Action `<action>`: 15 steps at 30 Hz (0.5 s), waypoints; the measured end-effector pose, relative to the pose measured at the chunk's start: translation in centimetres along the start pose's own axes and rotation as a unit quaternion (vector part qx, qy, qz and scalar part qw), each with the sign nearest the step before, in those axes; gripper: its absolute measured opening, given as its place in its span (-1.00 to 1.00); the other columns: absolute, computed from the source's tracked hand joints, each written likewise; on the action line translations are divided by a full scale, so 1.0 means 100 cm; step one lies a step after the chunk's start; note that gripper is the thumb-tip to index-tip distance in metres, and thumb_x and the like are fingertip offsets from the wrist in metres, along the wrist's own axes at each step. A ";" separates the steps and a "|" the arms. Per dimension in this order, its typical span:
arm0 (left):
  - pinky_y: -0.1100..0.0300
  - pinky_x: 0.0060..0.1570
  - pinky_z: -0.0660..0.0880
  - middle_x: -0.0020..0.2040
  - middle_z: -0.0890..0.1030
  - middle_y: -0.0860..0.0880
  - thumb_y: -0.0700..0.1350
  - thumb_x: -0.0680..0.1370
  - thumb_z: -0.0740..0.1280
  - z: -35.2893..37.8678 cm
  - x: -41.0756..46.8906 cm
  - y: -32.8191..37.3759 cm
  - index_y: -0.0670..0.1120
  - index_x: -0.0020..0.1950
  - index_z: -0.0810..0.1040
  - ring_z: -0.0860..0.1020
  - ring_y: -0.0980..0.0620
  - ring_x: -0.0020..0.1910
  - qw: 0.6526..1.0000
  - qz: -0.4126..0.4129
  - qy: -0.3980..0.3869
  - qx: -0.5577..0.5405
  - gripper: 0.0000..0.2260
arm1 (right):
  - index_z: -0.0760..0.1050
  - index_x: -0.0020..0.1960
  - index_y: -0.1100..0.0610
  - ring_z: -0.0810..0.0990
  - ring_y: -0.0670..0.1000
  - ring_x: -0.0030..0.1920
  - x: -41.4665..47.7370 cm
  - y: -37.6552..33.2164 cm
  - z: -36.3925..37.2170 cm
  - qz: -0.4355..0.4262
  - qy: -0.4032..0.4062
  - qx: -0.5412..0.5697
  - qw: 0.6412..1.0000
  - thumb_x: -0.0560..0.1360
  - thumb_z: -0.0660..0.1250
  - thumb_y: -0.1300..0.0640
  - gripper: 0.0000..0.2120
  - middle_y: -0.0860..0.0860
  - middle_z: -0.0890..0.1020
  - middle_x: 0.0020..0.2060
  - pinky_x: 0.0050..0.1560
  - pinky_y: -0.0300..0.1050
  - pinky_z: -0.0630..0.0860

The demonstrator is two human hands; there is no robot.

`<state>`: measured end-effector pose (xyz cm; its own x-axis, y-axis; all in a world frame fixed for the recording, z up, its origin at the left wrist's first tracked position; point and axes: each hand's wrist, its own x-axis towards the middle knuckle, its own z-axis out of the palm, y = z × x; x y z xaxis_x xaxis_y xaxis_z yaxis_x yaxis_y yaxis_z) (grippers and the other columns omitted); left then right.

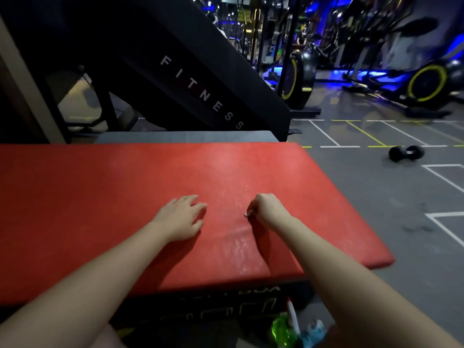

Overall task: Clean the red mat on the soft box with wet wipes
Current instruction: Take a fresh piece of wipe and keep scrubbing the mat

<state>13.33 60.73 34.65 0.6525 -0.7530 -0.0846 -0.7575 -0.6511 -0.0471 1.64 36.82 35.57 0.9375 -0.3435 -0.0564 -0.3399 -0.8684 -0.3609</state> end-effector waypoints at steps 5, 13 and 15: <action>-0.05 0.60 0.04 0.67 0.06 -0.12 0.27 0.68 0.06 0.019 -0.045 -0.006 0.14 0.66 0.08 0.04 -0.08 0.64 0.996 -0.027 -0.041 -0.069 -0.43 | 0.73 -0.11 0.03 0.65 -0.08 -0.19 -0.050 -0.001 -0.002 -0.014 -0.042 -0.008 0.999 0.43 0.45 0.24 -0.84 0.01 0.73 -0.21 -0.17 -0.20 0.57; -0.17 0.55 -0.34 0.66 -0.29 0.02 0.67 0.23 -0.24 0.040 -0.074 0.006 0.26 0.65 -0.18 -0.34 0.02 0.61 0.986 -0.016 -0.099 -0.137 0.03 | 0.73 -0.08 0.10 0.68 0.09 -0.08 -0.058 -0.006 0.018 -0.018 0.081 -0.006 0.997 0.41 0.36 0.34 -0.76 0.10 0.73 -0.15 -0.08 -0.15 0.57; -0.16 0.54 -0.36 0.65 -0.32 0.03 0.72 0.10 -0.31 0.043 -0.081 0.007 0.26 0.64 -0.21 -0.37 0.04 0.60 0.986 -0.003 -0.099 -0.136 0.15 | 0.73 -0.08 0.09 0.67 0.01 -0.14 -0.076 -0.009 0.009 -0.011 0.037 -0.008 0.999 0.43 0.48 0.17 -0.91 0.09 0.73 -0.18 -0.18 -0.17 0.53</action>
<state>7.43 66.79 30.98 0.6196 -0.7339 -0.2784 -0.7032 -0.6766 0.2185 -5.08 40.52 35.44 0.9368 -0.3493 0.0204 -0.3213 -0.8817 -0.3455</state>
